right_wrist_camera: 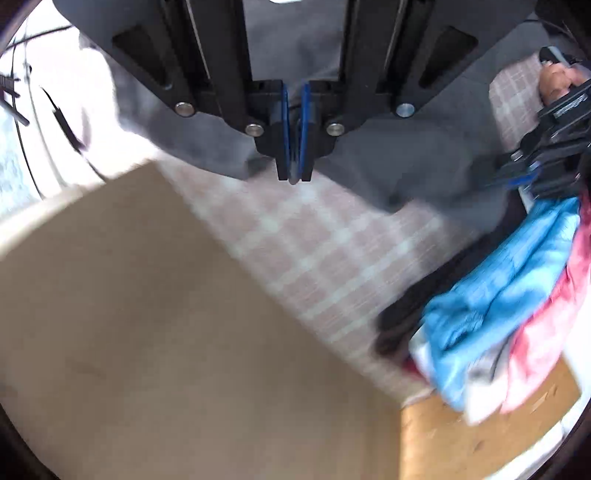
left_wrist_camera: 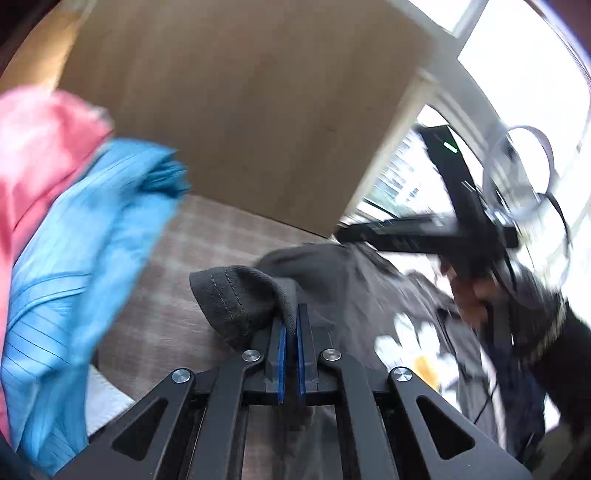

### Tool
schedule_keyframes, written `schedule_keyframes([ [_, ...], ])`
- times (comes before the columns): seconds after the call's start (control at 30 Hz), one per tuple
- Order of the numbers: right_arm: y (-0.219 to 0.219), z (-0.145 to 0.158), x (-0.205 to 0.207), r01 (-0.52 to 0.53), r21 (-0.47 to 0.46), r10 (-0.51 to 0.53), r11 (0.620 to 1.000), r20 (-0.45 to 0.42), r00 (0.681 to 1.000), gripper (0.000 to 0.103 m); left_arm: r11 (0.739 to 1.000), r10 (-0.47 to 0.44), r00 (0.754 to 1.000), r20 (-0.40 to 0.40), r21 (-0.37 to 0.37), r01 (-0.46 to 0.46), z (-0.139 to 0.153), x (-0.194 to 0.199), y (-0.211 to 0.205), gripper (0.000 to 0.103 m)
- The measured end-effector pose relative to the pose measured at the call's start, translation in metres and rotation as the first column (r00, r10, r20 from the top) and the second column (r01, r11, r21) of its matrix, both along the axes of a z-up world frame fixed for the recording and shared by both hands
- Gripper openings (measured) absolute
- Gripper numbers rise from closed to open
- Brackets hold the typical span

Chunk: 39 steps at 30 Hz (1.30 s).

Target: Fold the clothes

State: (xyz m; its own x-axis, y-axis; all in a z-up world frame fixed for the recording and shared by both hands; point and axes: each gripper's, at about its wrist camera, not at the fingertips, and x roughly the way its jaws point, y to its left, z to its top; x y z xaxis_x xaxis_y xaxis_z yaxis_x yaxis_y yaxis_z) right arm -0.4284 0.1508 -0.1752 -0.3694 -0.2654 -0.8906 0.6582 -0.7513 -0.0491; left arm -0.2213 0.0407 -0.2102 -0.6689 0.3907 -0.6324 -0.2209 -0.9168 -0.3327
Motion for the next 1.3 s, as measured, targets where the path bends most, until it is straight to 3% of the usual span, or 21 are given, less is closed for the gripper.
schedule_keyframes([
  [0.03,0.024,0.005,0.0,0.07,-0.039,-0.07,0.997,0.003,0.998,0.038,0.99,-0.107,0.994,-0.021,-0.094,0.104,0.004,0.013,0.021,0.012],
  [0.07,0.048,0.01,0.0,0.139,-0.082,-0.137,0.987,0.02,0.99,0.04,0.975,-0.176,0.984,-0.013,-0.14,0.173,0.003,0.026,0.031,0.017],
  [0.13,0.078,0.016,0.005,0.183,-0.141,-0.176,0.973,0.064,0.982,0.04,0.972,-0.198,0.979,0.043,-0.122,0.202,-0.003,0.039,0.029,0.023],
  [0.2,0.093,0.019,0.01,0.186,-0.184,-0.168,0.965,0.111,0.98,0.04,0.99,-0.127,0.987,0.103,-0.047,0.133,-0.007,0.039,0.01,0.023],
  [0.3,0.069,0.019,0.018,0.088,-0.219,-0.055,0.972,0.154,0.987,0.04,1.0,-0.023,0.99,0.141,-0.001,0.024,-0.012,0.035,-0.012,0.023],
  [0.4,0.017,0.01,0.025,-0.057,-0.179,0.081,0.982,0.13,0.988,0.041,0.997,0.021,0.98,0.197,0.069,-0.036,-0.021,0.033,-0.023,0.023],
  [0.6,-0.066,-0.043,0.044,-0.314,0.044,0.304,0.948,0.161,0.939,0.041,0.997,-0.013,0.99,0.142,0.076,0.002,-0.021,0.04,-0.006,0.034],
  [0.67,-0.072,-0.051,0.048,-0.345,0.091,0.329,0.934,0.153,0.932,0.032,0.997,-0.028,0.99,0.135,0.074,0.018,-0.022,0.04,-0.003,0.034],
  [0.7,-0.072,-0.052,0.048,-0.347,0.106,0.329,0.932,0.156,0.931,0.002,0.997,-0.037,0.991,0.132,0.074,0.027,-0.022,0.04,-0.003,0.034],
  [0.9,-0.022,0.019,0.042,-0.259,-0.095,0.264,0.961,0.048,0.963,0.002,0.996,-0.086,0.99,0.108,0.01,0.086,-0.017,0.033,-0.011,0.034],
  [1.0,0.01,0.039,0.037,-0.213,-0.13,0.218,0.968,0.024,0.976,0.002,0.993,-0.115,0.989,0.091,-0.021,0.117,-0.013,0.019,-0.009,0.034],
  [1.13,0.04,0.03,0.027,-0.159,-0.121,0.167,0.98,0.065,0.984,0.002,0.993,-0.121,0.987,0.104,0.01,0.121,-0.016,-0.005,-0.009,0.034],
  [1.27,0.054,-0.003,0.009,-0.094,-0.022,0.096,0.995,0.12,0.988,0.004,0.992,-0.113,0.981,0.158,0.065,0.104,-0.024,-0.029,-0.01,0.034],
  [1.3,0.057,-0.011,0.003,-0.075,-0.002,0.074,0.997,0.143,0.987,0.009,0.992,-0.112,0.979,0.17,0.076,0.1,-0.026,-0.035,-0.01,0.034],
])
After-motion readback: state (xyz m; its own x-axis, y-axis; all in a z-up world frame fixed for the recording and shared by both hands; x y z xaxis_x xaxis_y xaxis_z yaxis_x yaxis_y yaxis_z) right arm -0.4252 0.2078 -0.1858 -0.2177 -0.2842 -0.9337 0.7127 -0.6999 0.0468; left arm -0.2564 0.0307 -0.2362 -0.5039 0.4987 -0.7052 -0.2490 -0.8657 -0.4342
